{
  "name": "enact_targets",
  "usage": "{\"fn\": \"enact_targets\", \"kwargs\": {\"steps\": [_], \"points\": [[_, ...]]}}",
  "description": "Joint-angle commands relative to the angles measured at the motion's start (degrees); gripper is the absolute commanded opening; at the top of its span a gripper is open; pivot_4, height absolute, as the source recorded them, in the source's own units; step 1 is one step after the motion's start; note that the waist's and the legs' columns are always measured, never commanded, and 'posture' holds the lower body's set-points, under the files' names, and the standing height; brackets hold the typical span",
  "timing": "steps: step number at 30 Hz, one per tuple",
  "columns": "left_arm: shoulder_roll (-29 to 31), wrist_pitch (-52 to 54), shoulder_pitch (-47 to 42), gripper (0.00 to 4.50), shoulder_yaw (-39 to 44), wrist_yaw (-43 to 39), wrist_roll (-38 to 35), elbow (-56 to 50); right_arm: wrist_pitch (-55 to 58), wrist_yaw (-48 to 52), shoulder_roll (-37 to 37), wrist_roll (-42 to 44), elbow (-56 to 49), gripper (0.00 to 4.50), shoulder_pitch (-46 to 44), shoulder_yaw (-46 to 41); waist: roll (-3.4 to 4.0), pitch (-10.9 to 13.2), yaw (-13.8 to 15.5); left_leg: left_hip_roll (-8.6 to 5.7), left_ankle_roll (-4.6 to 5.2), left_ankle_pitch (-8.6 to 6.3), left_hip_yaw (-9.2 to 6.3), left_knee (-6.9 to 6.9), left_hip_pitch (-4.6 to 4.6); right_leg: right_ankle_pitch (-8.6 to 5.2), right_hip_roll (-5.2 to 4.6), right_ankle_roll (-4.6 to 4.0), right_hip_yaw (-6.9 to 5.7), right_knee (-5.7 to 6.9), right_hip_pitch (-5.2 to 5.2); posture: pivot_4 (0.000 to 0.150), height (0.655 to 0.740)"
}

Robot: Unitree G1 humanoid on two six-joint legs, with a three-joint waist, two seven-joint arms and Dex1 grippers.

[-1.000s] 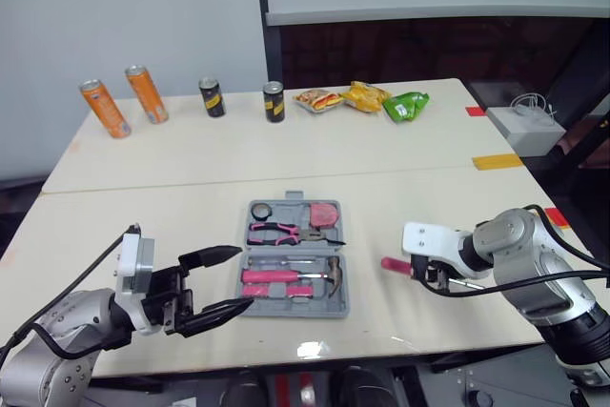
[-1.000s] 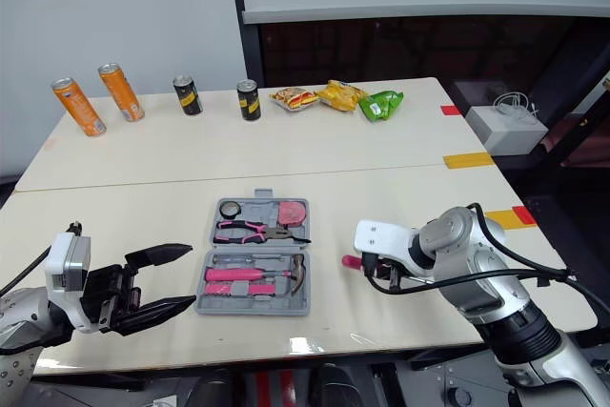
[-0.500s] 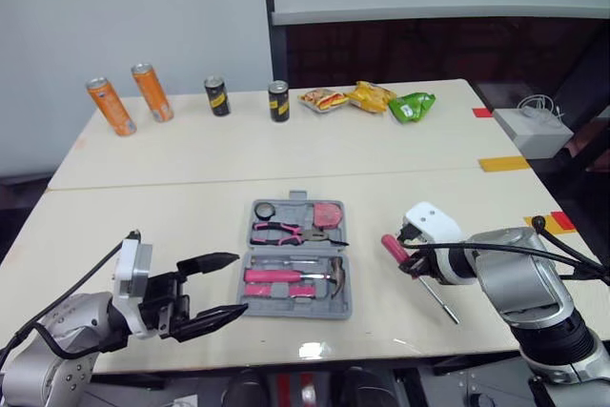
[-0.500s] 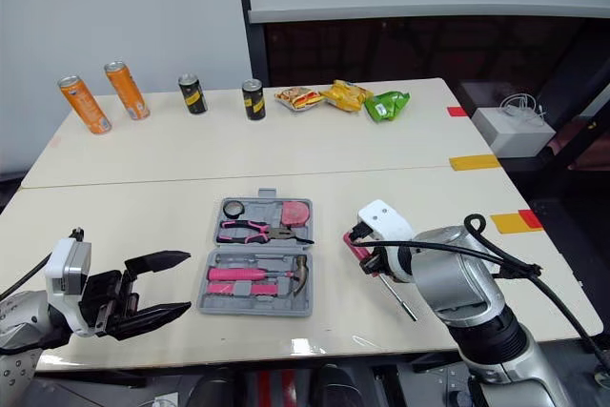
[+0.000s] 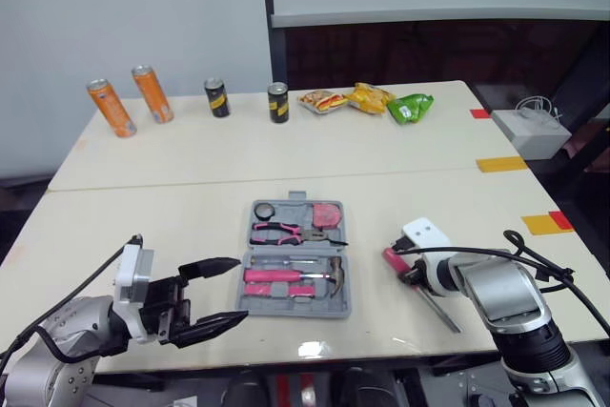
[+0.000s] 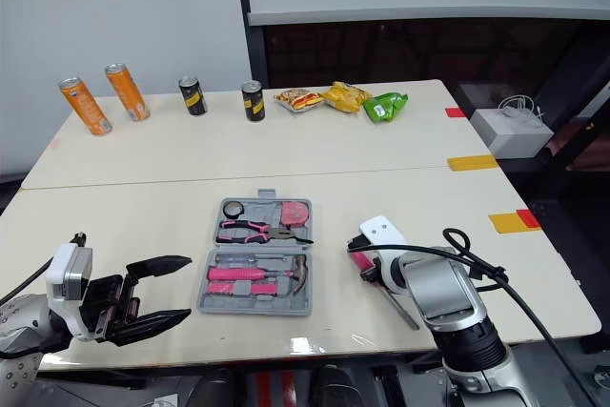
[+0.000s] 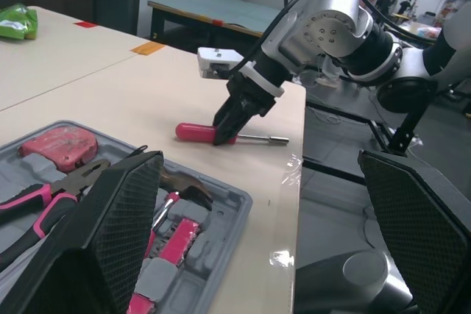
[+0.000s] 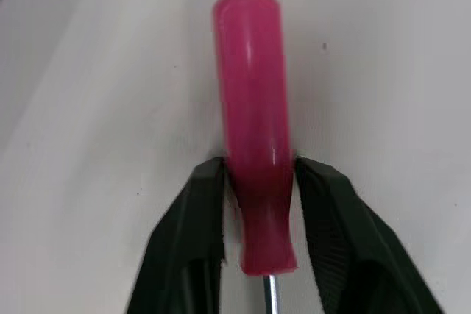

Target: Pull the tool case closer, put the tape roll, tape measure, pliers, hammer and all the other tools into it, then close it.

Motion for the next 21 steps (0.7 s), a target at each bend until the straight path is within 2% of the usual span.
{"fn": "enact_targets", "kwargs": {"steps": [1,8,11,17,21], "points": [[1.6,0.6,-0.8,4.5,1.7,-1.7,-1.5,0.8,-10.0,-1.0,0.7,3.4,-0.8,2.89,4.2,-5.3,0.0,0.0,0.1,0.0,0.01,0.0,0.02,0.0,0.01,0.0,0.0,0.0,0.01,0.0,0.0,0.15,0.74],[3.8,1.2,-2.2,4.5,2.7,-3.9,-1.8,2.5,-38.9,3.2,-0.4,10.6,-1.9,2.89,16.5,-13.3,0.01,0.0,0.6,-0.02,0.03,-0.02,0.06,-0.15,0.03,-0.02,0.0,0.04,0.03,-0.1,-0.02,0.15,0.74],[4.0,1.7,-2.4,4.5,3.0,-3.9,-2.1,2.1,-46.8,5.8,-1.4,13.4,0.9,2.89,19.7,-16.2,0.0,0.0,0.4,-0.02,0.03,-0.02,0.08,-0.22,0.02,-0.03,0.0,0.05,0.04,-0.12,-0.02,0.15,0.74],[4.7,3.3,-3.4,4.5,3.7,-4.0,-3.2,1.4,-58.8,12.4,-3.9,17.2,7.6,2.89,23.4,-17.1,-0.02,0.0,0.2,-0.06,0.06,-0.02,0.05,-0.24,-0.02,-0.03,-0.01,0.05,0.02,-0.19,0.02,0.15,0.74],[5.8,4.2,-4.5,4.5,3.9,-4.9,-3.8,1.8,-62.7,12.7,-4.5,17.0,11.1,2.89,24.0,-16.2,-0.01,0.0,0.0,-0.07,0.08,-0.01,0.03,-0.27,-0.13,-0.03,-0.01,0.05,-0.01,-0.26,0.03,0.15,0.74]]}}
